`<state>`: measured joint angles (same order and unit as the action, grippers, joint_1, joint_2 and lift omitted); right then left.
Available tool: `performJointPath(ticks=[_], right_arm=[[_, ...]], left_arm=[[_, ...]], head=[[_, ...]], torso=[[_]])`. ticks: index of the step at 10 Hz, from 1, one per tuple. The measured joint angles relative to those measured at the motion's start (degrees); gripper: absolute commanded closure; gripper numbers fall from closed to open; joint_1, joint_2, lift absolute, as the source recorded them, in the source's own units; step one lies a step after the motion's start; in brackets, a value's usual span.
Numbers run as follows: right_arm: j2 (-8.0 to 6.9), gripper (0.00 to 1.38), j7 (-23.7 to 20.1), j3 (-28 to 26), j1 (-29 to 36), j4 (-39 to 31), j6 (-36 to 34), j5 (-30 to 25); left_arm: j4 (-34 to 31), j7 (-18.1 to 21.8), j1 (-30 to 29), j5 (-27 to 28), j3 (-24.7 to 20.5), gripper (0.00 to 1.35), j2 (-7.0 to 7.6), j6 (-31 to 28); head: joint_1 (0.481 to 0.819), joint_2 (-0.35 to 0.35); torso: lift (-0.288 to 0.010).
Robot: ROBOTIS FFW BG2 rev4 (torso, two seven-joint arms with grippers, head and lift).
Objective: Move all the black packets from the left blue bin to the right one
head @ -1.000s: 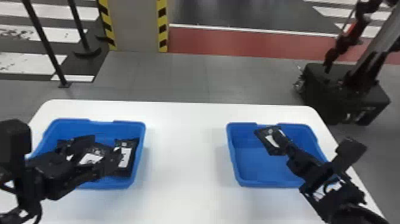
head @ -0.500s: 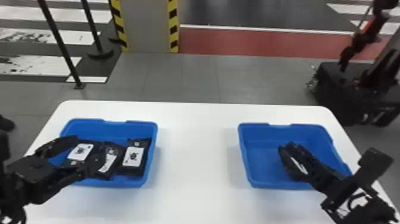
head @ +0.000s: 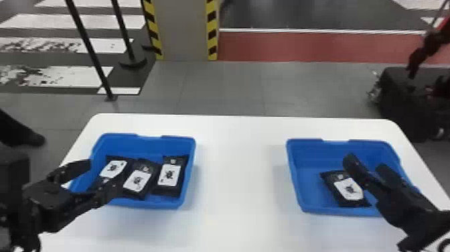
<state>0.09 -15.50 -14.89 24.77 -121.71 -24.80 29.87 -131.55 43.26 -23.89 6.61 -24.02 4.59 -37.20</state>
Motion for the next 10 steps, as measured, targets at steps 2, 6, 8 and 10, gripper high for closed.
performJointPath(ticks=[2, 6, 8, 10], right_arm=[[0.00, 0.12, -3.4, 1.5, 1.7, -3.5, -2.5, 1.3], [0.00, 0.13, -5.7, 2.3, 2.2, -6.7, -7.8, 1.8], [0.00, 0.13, -6.3, 2.4, 2.1, -7.0, -8.9, 2.0], [0.00, 0.13, -6.5, 2.4, 2.2, -7.3, -9.8, 2.1]], left_arm=[[1.4, -0.3, 2.4, 4.1, 0.0, 0.31, 0.41, -4.6], [15.7, -0.4, 12.4, 6.8, 5.3, 0.32, 3.69, -9.1], [21.4, -1.9, 17.2, 8.4, 7.2, 0.32, 3.76, -9.8], [27.3, -2.1, 21.6, 9.3, 9.0, 0.32, 4.03, -12.9]], head=[[0.695, 0.154], [0.695, 0.195], [0.695, 0.196], [0.695, 0.193]], torso=[[-0.110], [-0.110], [-0.110], [-0.110]])
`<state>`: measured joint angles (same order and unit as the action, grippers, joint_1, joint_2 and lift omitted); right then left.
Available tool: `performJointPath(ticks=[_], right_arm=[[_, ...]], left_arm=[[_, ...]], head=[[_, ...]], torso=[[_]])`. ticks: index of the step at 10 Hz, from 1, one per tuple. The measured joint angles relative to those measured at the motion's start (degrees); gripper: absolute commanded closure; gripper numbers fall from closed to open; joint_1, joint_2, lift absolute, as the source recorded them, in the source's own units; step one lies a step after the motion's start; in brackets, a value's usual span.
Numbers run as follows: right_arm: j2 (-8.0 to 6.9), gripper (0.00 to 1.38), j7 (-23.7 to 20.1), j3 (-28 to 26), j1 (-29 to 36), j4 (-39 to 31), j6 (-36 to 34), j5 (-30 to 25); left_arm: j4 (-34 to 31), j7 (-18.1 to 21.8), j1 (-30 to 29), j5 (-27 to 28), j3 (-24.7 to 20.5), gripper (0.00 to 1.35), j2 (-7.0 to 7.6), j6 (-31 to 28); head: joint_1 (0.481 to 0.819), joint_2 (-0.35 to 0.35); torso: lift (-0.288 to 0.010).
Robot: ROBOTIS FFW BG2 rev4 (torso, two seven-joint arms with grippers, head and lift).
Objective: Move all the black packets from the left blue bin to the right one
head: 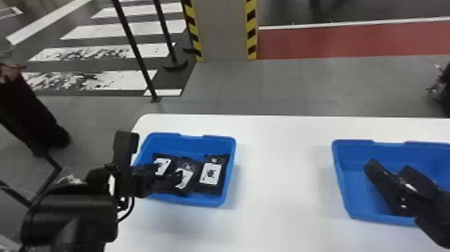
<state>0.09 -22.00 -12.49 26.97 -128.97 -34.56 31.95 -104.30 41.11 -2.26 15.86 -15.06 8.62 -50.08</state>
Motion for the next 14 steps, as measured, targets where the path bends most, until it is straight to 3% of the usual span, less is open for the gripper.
performJointPath(ticks=[4, 7, 8, 11, 14], right_arm=[[0.00, 0.13, -0.2, -0.2, 0.1, -0.3, -0.9, 0.7], [0.00, 0.13, -0.3, -0.2, 0.2, -0.2, -1.1, 1.5], [0.00, 0.14, -0.3, -0.2, 0.2, -0.2, -1.2, 1.8], [0.00, 0.16, -0.5, -0.2, 0.4, -0.5, -1.4, 2.4], [0.00, 0.16, -1.5, -0.1, 0.3, -1.4, -2.6, 2.3]], left_arm=[[8.3, 0.0, 5.8, 0.2, 3.6, 0.37, 0.59, -4.3], [10.3, 0.0, 7.7, 2.4, 5.2, 1.05, 0.85, -7.7], [10.3, 0.0, 7.7, 3.0, 5.1, 1.22, 0.86, -8.2], [9.1, 1.1, 6.2, 2.1, 4.6, 1.21, 1.24, -4.3], [-0.7, 4.0, 1.0, 0.1, 3.7, 1.21, 1.47, -3.4]], head=[[0.695, 0.174], [0.695, 0.175], [0.695, 0.179], [0.695, 0.182], [0.695, 0.173]], torso=[[-0.110], [-0.110], [-0.110], [-0.110], [-0.110]])
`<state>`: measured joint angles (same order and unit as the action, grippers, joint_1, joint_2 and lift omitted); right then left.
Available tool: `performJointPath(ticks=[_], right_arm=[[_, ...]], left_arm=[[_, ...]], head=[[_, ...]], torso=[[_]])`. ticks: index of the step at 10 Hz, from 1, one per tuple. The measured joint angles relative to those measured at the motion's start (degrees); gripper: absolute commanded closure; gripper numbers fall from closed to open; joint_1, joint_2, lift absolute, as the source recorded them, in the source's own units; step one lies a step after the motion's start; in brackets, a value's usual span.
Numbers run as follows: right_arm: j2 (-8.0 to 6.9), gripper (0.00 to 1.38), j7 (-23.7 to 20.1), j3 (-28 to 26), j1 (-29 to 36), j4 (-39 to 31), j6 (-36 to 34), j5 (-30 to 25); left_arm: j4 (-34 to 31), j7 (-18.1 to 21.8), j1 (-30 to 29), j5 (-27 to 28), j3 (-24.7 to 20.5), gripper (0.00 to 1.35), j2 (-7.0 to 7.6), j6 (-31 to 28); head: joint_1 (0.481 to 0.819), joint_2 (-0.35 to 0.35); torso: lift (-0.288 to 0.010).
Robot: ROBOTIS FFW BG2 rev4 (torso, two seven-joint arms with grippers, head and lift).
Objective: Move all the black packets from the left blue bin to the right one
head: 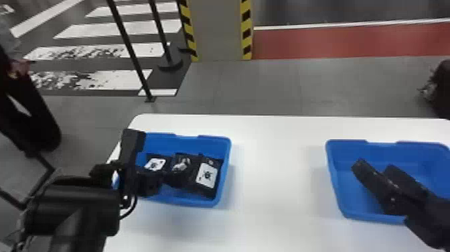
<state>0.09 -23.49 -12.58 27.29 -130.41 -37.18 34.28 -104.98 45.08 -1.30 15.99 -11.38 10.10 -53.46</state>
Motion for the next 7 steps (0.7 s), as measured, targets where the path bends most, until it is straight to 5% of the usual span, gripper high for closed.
performJointPath(ticks=[4, 7], right_arm=[[0.00, 0.16, -3.1, 0.4, -1.2, -0.2, -5.1, 0.1], [0.00, 0.15, -6.2, 2.0, -5.7, 2.9, -7.9, -1.4]], left_arm=[[-18.0, 2.8, -7.4, -3.2, 0.9, 1.21, -1.43, 0.2], [-19.9, 4.7, -4.7, -5.7, 6.2, 1.21, -2.05, 2.4]], head=[[0.695, 0.145], [0.695, 0.074]], torso=[[-0.110], [-0.110]])
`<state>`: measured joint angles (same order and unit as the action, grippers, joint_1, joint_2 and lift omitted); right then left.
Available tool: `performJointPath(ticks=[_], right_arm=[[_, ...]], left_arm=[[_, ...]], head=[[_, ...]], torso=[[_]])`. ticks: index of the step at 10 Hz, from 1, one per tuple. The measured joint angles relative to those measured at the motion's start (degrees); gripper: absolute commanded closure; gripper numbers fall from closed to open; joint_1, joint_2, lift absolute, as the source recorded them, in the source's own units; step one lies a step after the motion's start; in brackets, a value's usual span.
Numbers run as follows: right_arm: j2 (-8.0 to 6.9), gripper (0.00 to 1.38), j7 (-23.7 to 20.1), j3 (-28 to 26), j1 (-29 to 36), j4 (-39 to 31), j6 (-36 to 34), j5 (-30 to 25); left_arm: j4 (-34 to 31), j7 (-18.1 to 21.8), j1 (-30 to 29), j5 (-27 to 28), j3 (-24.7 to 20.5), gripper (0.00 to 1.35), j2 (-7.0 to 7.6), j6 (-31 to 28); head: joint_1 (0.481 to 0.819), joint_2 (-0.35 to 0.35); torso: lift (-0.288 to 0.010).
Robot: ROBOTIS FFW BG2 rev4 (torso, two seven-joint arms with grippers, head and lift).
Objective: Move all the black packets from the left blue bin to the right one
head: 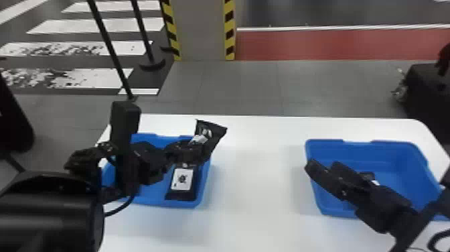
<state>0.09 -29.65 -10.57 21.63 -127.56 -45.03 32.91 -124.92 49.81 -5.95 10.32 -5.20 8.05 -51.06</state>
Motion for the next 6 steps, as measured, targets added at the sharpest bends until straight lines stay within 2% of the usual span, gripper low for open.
performJointPath(ticks=[2, 6], right_arm=[[0.00, 0.15, -0.8, 2.2, -3.7, 2.4, -0.2, -0.2], [0.00, 0.14, -1.9, 5.3, -13.0, 9.7, -0.2, -1.1]], left_arm=[[2.1, 1.2, 4.0, -0.8, 3.9, 1.21, -0.04, 0.5], [12.4, 1.7, 11.6, -4.9, 11.1, 1.21, -0.55, 5.9]], head=[[0.695, 0.051], [0.695, -0.003]], torso=[[-0.110], [-0.110]])
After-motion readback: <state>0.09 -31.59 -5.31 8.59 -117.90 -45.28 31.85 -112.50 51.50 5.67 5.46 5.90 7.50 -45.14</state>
